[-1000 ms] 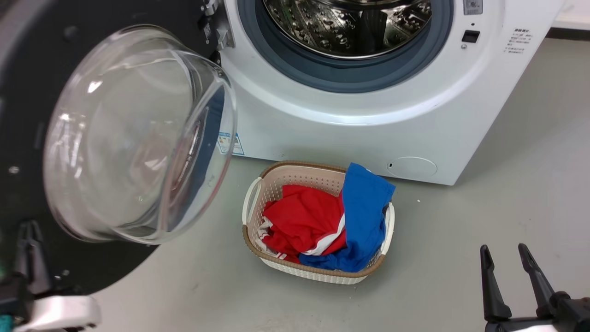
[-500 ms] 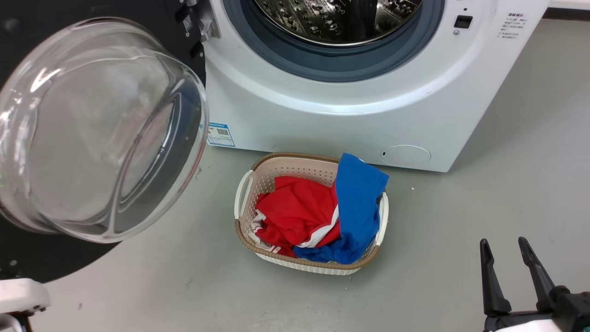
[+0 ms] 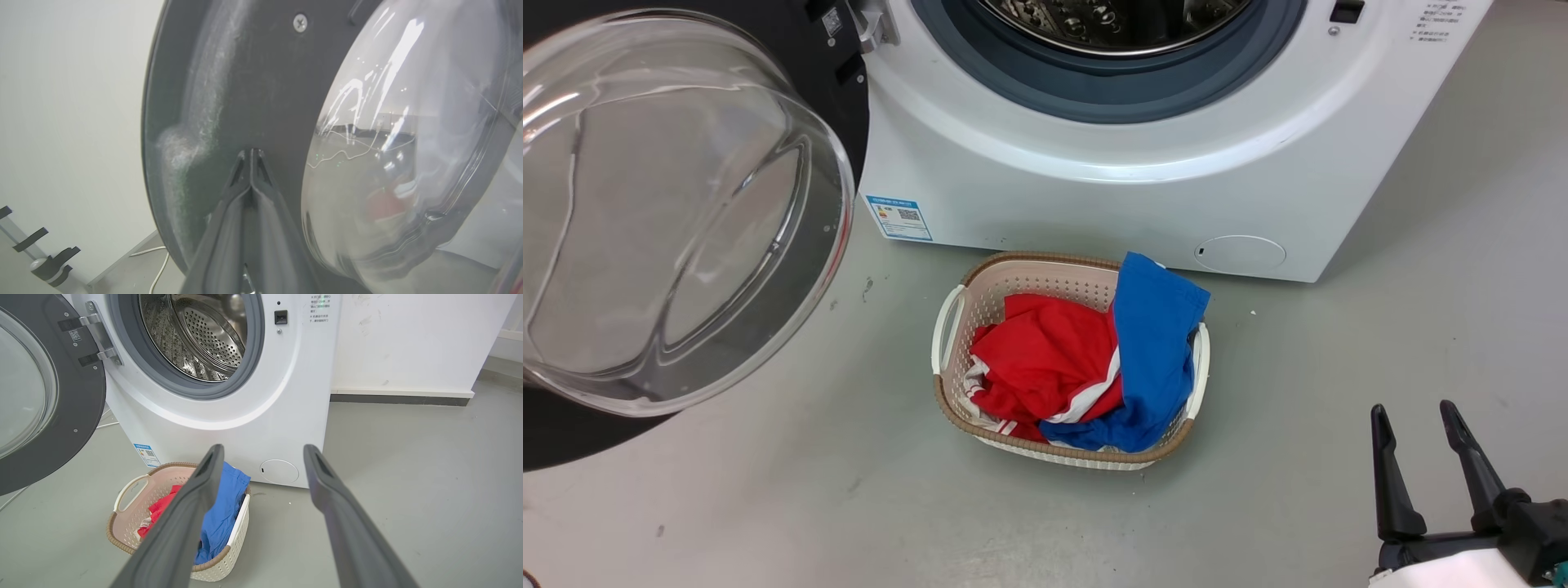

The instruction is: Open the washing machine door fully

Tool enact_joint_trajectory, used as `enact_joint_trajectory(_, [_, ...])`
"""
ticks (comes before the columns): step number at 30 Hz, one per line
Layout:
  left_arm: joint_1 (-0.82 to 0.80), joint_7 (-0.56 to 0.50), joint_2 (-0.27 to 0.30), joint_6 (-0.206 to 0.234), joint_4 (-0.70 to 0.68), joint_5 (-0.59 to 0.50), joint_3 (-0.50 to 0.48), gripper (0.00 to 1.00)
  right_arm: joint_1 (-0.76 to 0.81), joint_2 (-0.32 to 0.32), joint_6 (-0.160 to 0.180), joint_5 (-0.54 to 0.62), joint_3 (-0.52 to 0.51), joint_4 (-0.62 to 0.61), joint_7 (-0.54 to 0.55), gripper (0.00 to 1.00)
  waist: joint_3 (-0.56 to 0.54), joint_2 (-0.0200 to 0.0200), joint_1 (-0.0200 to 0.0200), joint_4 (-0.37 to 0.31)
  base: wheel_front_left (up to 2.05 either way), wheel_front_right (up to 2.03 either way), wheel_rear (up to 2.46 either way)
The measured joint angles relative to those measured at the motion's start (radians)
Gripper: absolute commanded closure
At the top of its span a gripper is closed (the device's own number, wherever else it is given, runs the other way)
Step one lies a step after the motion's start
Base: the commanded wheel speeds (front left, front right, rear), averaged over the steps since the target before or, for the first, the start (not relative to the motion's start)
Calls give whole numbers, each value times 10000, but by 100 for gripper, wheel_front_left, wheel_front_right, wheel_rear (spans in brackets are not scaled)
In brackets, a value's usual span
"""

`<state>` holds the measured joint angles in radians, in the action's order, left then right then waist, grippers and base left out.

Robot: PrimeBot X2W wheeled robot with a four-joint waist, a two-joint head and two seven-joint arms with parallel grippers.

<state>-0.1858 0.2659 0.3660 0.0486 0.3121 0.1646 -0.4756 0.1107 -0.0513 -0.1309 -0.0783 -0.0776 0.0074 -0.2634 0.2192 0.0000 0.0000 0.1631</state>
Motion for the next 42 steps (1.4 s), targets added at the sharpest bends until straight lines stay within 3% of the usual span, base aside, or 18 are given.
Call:
enact_joint_trajectory(12, [-767, 2, 372, -656, 1279, -290, -648, 100, -106, 0, 0, 29, 35, 98, 2, 0, 44, 0, 0, -190, 0, 0, 0])
enact_joint_trajectory(19, [-752, -2, 318, -945, 1083, -671, -803, 100, -79, 0, 0, -29, 23, 105, 2, 0, -262, 0, 0, -204, 0, 0, 0])
enact_joint_trajectory(25, [-235, -2, -192, -1137, 31, -1043, -729, 100, 81, 2, 0, -86, -111, -36, 0, 0, -664, 0, 0, -194, 0, 0, 0])
enact_joint_trajectory(34, [788, -2, -1361, -1287, -2249, -1741, 608, 100, 398, 2, 0, -113, -201, -439, 0, 0, -1391, 0, 0, -294, 0, 0, 0])
enact_joint_trajectory(42, [1621, -2, -2278, -1325, -3442, -2242, 2123, 100, 606, 2, 0, -148, -128, -704, 0, 0, -1825, 0, 0, -534, 0, 0, 0])
